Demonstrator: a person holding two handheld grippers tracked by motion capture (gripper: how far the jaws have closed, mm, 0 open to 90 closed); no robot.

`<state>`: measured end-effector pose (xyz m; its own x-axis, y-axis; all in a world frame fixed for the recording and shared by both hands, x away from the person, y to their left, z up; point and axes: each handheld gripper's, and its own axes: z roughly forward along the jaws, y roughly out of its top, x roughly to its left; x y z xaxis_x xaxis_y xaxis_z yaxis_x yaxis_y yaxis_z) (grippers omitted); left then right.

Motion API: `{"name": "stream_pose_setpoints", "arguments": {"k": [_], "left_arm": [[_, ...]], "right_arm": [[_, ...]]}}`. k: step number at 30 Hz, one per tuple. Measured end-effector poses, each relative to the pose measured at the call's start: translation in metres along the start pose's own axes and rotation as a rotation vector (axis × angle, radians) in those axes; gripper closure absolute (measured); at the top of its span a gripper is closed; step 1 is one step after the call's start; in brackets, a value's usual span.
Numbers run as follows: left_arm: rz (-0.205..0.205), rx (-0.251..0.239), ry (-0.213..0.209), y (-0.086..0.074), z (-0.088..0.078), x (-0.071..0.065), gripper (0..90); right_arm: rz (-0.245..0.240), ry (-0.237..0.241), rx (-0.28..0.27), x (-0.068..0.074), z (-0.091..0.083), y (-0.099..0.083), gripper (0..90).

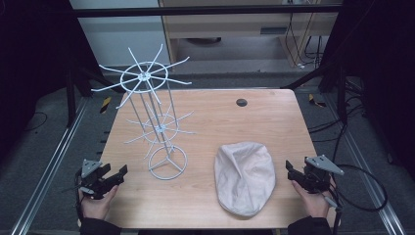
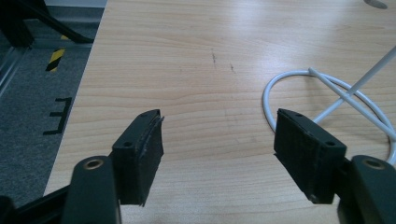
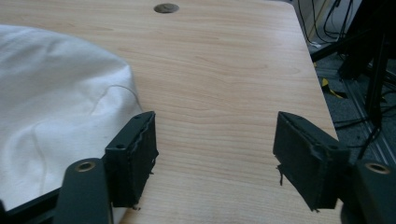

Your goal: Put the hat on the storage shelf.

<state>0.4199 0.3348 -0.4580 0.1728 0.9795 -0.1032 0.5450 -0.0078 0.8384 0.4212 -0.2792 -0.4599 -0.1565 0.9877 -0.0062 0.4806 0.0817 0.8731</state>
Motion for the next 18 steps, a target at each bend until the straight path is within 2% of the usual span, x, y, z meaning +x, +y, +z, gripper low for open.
{"name": "stream_pose_setpoints", "arguments": {"k": [1, 2, 3, 7, 8, 13, 14, 16, 18], "left_arm": [[-0.002, -0.002, -0.001, 0.0, 0.0, 0.0, 34.4], [-0.001, -0.001, 0.0, 0.0, -0.001, -0.001, 37.5], [-0.001, -0.001, 0.0, 0.0, -0.001, -0.001, 38.5], [-0.001, -0.008, 0.005, 0.0, -0.004, -0.001, 43.3], [0.002, -0.006, 0.007, 0.0, -0.004, -0.001, 45.0], [0.017, 0.003, 0.013, 0.0, -0.003, -0.002, 46.8], [0.023, 0.006, 0.017, 0.0, -0.002, -0.002, 46.7], [0.029, 0.004, 0.023, 0.0, -0.002, -0.003, 46.7], [0.032, 0.001, 0.025, 0.0, -0.002, -0.003, 46.3]], "right_arm": [[-0.005, 0.004, -0.005, 0.001, -0.002, 0.001, 33.7], [-0.005, 0.024, -0.012, 0.003, -0.007, 0.002, 39.6], [-0.005, 0.024, -0.012, 0.003, -0.007, 0.002, 39.6], [-0.022, 0.061, -0.02, 0.006, -0.016, 0.005, 49.6], [-0.029, 0.07, -0.023, 0.007, -0.02, 0.007, 55.0], [-0.028, 0.105, -0.024, 0.011, -0.028, 0.013, 63.8], [-0.038, 0.123, -0.032, 0.013, -0.031, 0.016, 68.2], [-0.045, 0.131, -0.033, 0.014, -0.032, 0.017, 70.3], [-0.053, 0.164, -0.044, 0.02, -0.037, 0.022, 76.1]]}}
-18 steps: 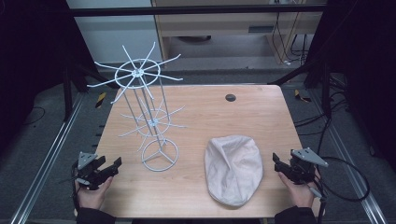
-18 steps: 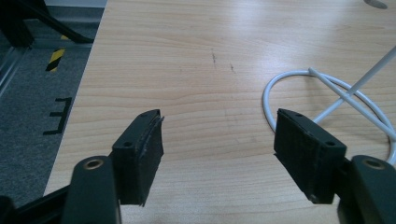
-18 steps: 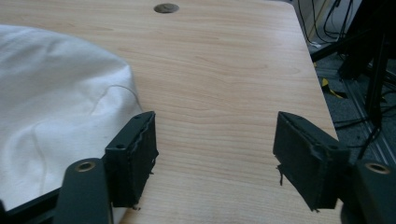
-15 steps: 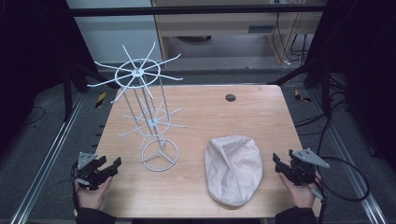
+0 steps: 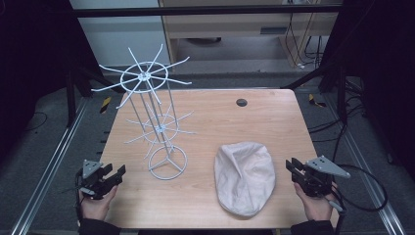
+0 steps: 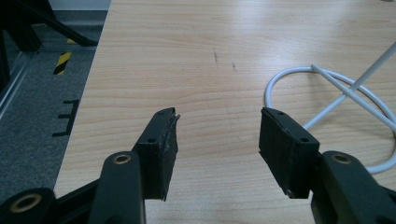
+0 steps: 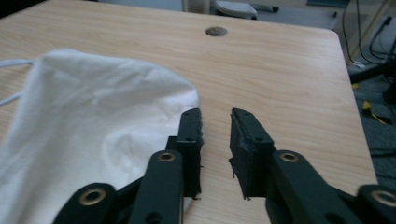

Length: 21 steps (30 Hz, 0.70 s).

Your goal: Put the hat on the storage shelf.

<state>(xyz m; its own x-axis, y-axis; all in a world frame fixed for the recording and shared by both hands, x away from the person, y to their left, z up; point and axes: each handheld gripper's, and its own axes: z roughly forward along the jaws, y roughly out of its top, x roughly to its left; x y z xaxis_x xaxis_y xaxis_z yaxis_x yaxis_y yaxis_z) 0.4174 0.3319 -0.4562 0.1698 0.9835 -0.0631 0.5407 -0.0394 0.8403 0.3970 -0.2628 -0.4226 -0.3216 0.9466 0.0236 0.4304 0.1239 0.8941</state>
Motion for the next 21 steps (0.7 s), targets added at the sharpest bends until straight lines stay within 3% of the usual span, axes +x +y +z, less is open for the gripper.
{"name": "stream_pose_setpoints", "arguments": {"k": [8, 16, 21], "left_arm": [[0.018, 0.008, -0.002, 0.0, 0.001, -0.001, 48.3], [0.033, 0.014, 0.008, 0.001, 0.002, -0.003, 48.2], [0.033, 0.023, 0.006, 0.001, 0.004, -0.003, 47.6]], "right_arm": [[-0.058, 0.121, 0.005, 0.029, -0.004, 0.014, 89.0], [-0.115, 0.213, 0.036, 0.063, 0.003, 0.02, 90.0], [-0.124, 0.271, 0.046, 0.08, 0.011, 0.019, 90.0]]}}
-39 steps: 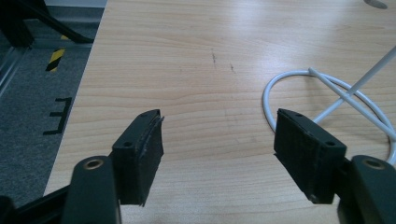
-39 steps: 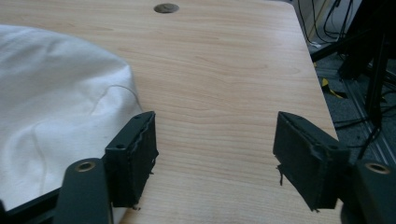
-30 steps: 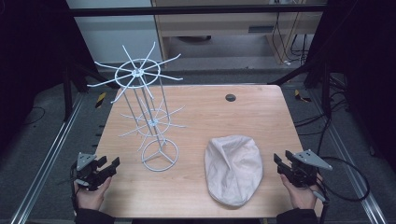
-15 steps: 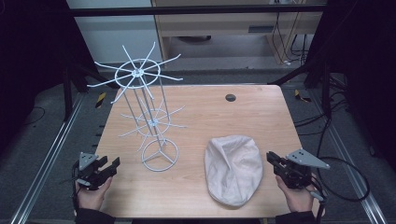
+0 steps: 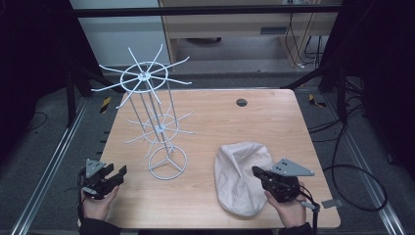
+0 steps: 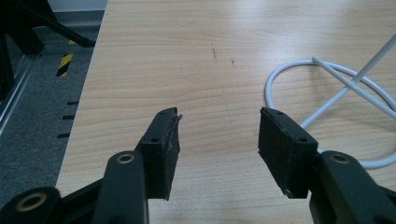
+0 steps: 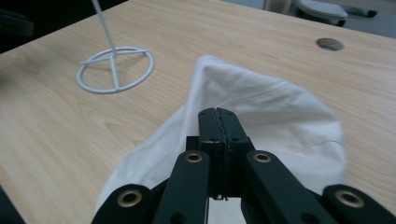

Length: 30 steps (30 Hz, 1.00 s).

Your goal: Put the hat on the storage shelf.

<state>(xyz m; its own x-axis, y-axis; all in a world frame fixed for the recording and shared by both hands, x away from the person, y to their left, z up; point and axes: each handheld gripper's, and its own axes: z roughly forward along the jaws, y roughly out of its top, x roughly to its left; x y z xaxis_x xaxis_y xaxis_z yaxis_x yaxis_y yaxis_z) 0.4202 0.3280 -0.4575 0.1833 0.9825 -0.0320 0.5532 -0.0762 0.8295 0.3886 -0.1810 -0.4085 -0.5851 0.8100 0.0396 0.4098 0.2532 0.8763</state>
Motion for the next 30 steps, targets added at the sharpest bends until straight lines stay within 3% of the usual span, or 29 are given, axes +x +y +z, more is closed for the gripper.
{"name": "stream_pose_setpoints", "arguments": {"k": [11, 22, 30], "left_arm": [[0.007, 0.008, 0.005, 0.0, 0.002, -0.001, 46.5], [0.022, 0.02, 0.012, 0.0, 0.004, -0.001, 45.1], [0.037, 0.034, 0.012, -0.001, 0.006, -0.001, 43.4]], "right_arm": [[-0.056, 0.115, 0.071, 0.032, 0.035, -0.009, 90.0], [-0.07, 0.165, 0.125, 0.043, 0.051, -0.023, 89.9], [-0.073, 0.175, 0.212, 0.042, 0.057, -0.034, 89.9]]}}
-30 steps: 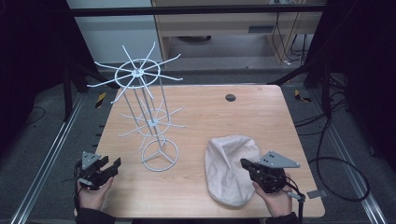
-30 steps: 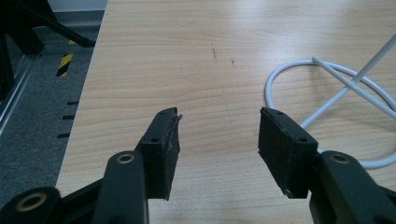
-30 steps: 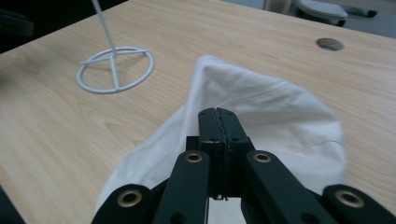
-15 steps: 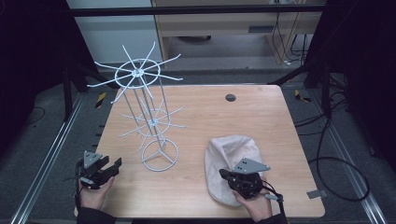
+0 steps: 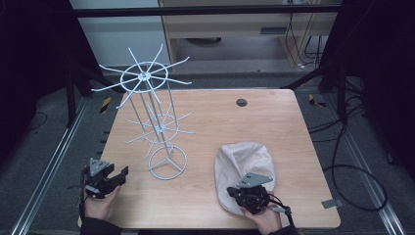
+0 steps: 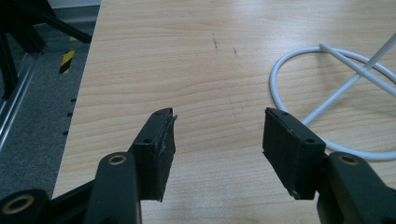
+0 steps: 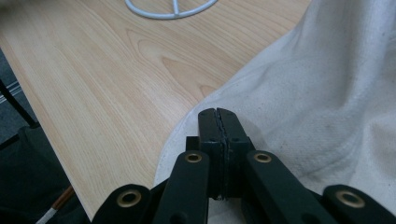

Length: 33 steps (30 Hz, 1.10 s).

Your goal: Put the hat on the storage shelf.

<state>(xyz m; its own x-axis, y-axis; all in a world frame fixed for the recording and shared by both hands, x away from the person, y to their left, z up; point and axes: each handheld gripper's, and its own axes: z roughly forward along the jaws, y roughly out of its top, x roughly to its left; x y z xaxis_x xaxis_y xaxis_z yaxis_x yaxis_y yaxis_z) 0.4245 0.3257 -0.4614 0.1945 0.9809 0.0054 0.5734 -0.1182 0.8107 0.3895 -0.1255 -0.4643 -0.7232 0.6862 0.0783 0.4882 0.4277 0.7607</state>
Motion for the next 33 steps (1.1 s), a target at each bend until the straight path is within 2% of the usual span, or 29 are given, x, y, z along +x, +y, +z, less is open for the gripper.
{"name": "stream_pose_setpoints", "arguments": {"k": [7, 8, 13, 19, 22, 33], "left_arm": [[0.001, -0.001, -0.001, 0.0, -0.001, 0.0, 43.0], [0.001, 0.0, 0.0, 0.0, 0.0, 0.0, 42.6], [0.014, 0.007, 0.002, 0.0, 0.002, -0.001, 41.9], [0.015, 0.005, 0.003, 0.0, 0.001, -0.001, 40.8], [0.015, 0.009, 0.005, -0.001, 0.002, -0.001, 40.3], [0.019, 0.014, 0.005, -0.001, 0.003, -0.001, 39.6]], "right_arm": [[0.005, -0.009, 0.021, -0.002, -0.003, -0.003, 90.0], [0.022, -0.013, 0.031, -0.005, -0.004, -0.005, 90.0], [0.03, -0.023, 0.042, -0.009, -0.008, -0.008, 90.0], [0.033, -0.057, 0.051, -0.014, -0.016, -0.014, 90.0], [0.055, -0.074, 0.054, -0.019, -0.023, -0.018, 89.6], [0.079, -0.122, 0.063, -0.033, -0.039, -0.028, 88.3]]}}
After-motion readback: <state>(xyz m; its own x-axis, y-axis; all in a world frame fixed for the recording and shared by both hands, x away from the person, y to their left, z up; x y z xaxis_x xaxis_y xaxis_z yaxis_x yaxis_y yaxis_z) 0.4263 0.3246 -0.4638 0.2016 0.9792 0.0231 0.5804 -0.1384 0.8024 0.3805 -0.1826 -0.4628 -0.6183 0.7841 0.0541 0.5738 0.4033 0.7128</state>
